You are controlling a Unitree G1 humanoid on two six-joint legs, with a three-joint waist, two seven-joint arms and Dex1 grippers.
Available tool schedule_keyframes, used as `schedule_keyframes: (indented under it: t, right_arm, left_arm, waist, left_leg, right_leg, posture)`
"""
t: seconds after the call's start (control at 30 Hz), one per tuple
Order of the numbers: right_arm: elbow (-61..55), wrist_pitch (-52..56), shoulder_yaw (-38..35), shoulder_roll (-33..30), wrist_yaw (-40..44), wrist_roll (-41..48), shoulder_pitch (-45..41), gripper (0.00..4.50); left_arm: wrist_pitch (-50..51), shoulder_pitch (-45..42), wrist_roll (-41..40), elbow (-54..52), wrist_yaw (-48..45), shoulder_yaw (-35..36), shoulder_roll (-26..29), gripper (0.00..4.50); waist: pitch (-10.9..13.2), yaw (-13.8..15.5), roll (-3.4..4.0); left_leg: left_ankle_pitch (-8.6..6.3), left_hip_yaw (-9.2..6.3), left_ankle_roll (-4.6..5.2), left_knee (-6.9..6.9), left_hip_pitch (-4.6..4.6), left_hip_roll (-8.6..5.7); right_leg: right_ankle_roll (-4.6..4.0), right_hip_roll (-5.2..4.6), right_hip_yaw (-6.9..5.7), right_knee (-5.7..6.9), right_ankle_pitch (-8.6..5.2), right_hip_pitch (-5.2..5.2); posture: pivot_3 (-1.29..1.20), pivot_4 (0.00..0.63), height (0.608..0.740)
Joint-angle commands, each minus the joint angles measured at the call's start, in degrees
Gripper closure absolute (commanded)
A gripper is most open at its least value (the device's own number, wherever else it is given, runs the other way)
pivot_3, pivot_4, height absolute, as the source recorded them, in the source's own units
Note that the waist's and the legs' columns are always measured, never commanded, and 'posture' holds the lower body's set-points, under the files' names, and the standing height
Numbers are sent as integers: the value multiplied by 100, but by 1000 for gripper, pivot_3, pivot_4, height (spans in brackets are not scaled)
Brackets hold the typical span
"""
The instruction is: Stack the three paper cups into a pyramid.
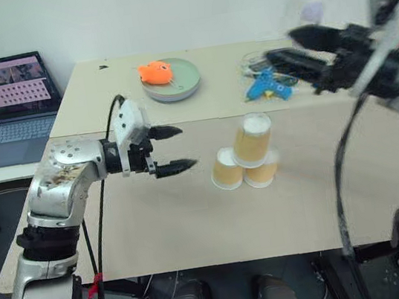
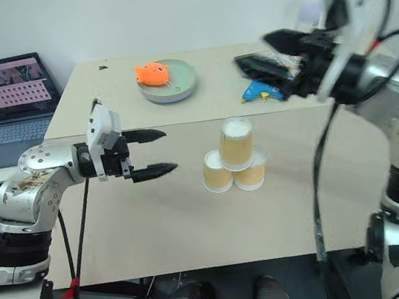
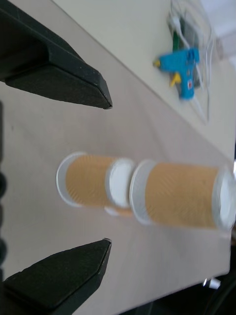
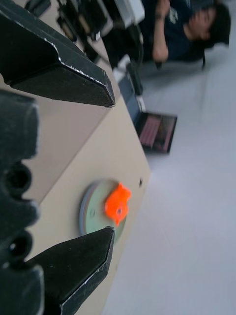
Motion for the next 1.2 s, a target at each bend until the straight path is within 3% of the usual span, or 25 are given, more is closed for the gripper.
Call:
schedule_keyframes:
  t: [0.03,0.13,0.3,0.43,0.57,1.2]
  right_arm:
    - [225,-443,-379,-246,-349,-691,650,27]
    - [699,-779,-665,-289,-910,-1293,1041,27]
    - [1205,-1436,-344,-401,-1331,-2269,1543,27]
    - [1701,-3151,-614,568,-1488,-2329,1793,27]
    - [2376,-4045,-592,1035,-1566,-2529,1967,27]
    - [2846,-4490,-678,1089,-1588,-2435,2190,27]
  left_arm:
    - [110,121,125,-23,1098,638,-180,0]
    - [61,460,386,5,2231,1141,-472,0]
    - [-296,1038,635,18,3479,1770,-998,0]
    - [-1086,1677,1018,38,4717,2320,-1640,0]
    - [-1793,1941,1287,295,5515,2573,-2041,0]
    - [-2960,1610,1231,1742,5655,2722,-1706,0]
  waist:
    - [1,-8,0]
    - [0,-48,6]
    - [-2,-109,9]
    - [-6,-135,0]
    - [-6,-88,0]
    - [-7,-103,1]
  left_leg:
    - [0,4,0,0,-1,-1]
    - [25,9,20,-1,-2,-3]
    - [32,14,7,-12,7,0]
    - [31,15,6,-24,25,4]
    - [31,14,-8,-34,26,2]
    - [19,14,-24,-35,28,0]
  right_leg:
    - [0,0,4,2,0,8]
    - [1,0,15,12,1,8]
    - [-1,4,17,11,2,7]
    - [-1,5,21,5,2,19]
    - [-5,4,22,6,4,17]
    - [-6,0,21,7,5,16]
  posture:
    - [0,150,740]
    - [0,150,740]
    - [0,150,740]
    - [0,150,740]
    - [0,150,740]
    - [0,150,740]
